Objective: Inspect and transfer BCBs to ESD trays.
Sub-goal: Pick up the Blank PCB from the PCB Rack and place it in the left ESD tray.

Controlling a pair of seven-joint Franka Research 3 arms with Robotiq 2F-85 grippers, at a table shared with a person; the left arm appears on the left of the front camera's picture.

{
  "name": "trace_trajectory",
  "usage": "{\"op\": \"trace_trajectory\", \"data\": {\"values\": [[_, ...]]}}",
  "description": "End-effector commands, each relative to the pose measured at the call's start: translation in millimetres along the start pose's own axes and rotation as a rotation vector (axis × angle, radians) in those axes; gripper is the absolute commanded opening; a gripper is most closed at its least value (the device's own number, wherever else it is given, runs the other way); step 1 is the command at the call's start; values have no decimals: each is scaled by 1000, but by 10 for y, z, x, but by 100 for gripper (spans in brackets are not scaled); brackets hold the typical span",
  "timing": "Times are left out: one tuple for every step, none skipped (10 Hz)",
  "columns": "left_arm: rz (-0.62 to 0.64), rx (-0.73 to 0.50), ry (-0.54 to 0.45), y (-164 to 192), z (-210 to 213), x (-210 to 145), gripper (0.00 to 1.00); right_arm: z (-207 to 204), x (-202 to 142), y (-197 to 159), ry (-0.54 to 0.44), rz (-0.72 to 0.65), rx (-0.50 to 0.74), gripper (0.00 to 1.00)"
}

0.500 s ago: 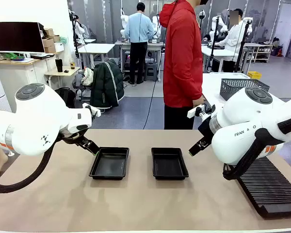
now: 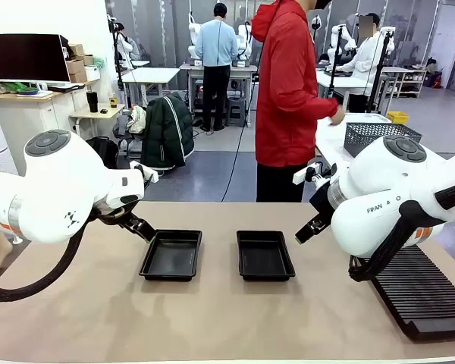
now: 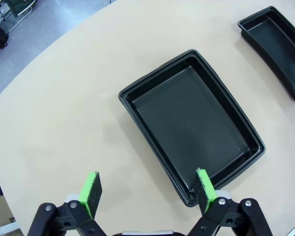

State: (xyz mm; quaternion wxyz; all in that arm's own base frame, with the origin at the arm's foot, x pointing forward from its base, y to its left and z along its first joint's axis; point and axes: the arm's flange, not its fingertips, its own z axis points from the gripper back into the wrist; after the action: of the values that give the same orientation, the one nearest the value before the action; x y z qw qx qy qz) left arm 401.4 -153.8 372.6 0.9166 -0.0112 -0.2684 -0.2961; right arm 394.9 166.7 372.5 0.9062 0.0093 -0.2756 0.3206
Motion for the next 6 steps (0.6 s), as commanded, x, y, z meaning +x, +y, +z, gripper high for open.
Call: {"op": "trace_trajectory", "data": {"values": [[5, 1, 0, 19, 0, -5, 100, 0, -1, -2, 0, -1, 0, 100], [5, 1, 0, 19, 0, -5, 100, 0, -1, -2, 0, -1, 0, 100], [5, 1, 0, 19, 0, -5, 100, 0, -1, -2, 0, -1, 0, 100], [5, 1, 0, 19, 0, -5, 100, 0, -1, -2, 0, -1, 0, 100], [5, 1, 0, 19, 0, -5, 100, 0, 0, 0, 0, 0, 0, 100], [0, 0, 0, -1, 0, 0, 100, 223, 3, -60, 14, -35, 25, 100]]}}
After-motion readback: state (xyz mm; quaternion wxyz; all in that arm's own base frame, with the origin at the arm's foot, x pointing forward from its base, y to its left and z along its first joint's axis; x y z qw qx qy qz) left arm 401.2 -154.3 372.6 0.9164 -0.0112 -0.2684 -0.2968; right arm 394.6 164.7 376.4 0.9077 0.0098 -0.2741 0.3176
